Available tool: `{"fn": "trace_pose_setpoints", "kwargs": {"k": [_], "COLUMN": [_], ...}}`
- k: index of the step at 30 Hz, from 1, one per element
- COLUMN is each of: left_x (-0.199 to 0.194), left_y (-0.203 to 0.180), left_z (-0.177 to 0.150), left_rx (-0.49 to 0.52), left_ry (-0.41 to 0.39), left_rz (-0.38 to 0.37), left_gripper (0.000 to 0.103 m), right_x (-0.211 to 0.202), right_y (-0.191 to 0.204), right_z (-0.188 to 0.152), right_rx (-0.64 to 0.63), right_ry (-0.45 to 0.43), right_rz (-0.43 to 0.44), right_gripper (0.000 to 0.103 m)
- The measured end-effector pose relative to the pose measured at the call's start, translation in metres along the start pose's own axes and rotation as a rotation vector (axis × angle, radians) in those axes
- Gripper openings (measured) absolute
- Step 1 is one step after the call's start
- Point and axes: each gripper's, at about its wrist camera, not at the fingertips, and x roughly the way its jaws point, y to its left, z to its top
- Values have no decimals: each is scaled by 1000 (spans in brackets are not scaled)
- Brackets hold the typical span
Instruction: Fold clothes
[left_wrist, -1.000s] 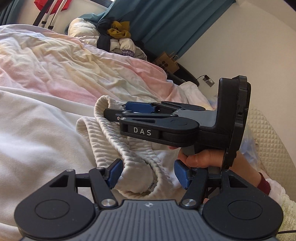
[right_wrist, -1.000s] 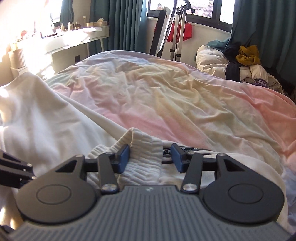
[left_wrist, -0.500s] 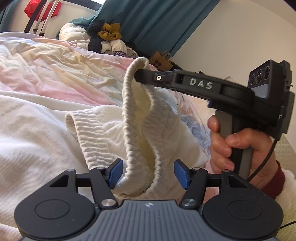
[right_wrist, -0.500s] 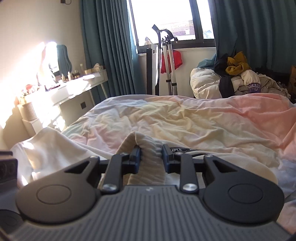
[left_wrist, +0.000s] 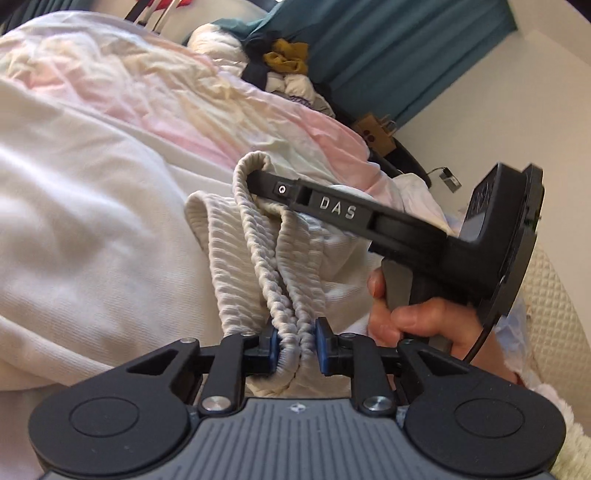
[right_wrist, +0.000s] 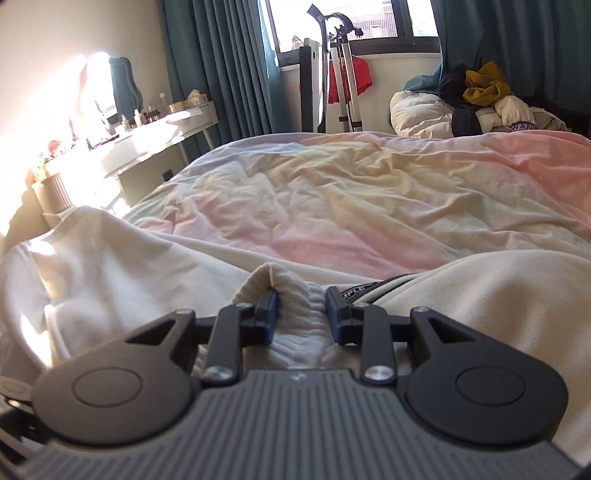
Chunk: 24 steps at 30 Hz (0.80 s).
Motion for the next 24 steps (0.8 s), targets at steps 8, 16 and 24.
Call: {"fn": "trace_pose_setpoints", "kwargs": {"k": [8, 16, 24], "left_x": [-15, 7, -40], "left_y": [-17, 10, 11], "left_z": [15, 11, 6], "left_rx": [105, -6, -108], "left_ry": [-98, -14, -155], "left_rz": [-67, -19, 41], "left_gripper": [16, 20, 56], "right_x": [-32, -13, -90], "right_y": [-6, -10, -22], "right_z": [17, 2, 4], "right_rx": [99, 131, 206], "right_ry": [-159, -73, -115], "right_rz": [-33, 12, -89], "right_gripper": [29, 31, 32]}}
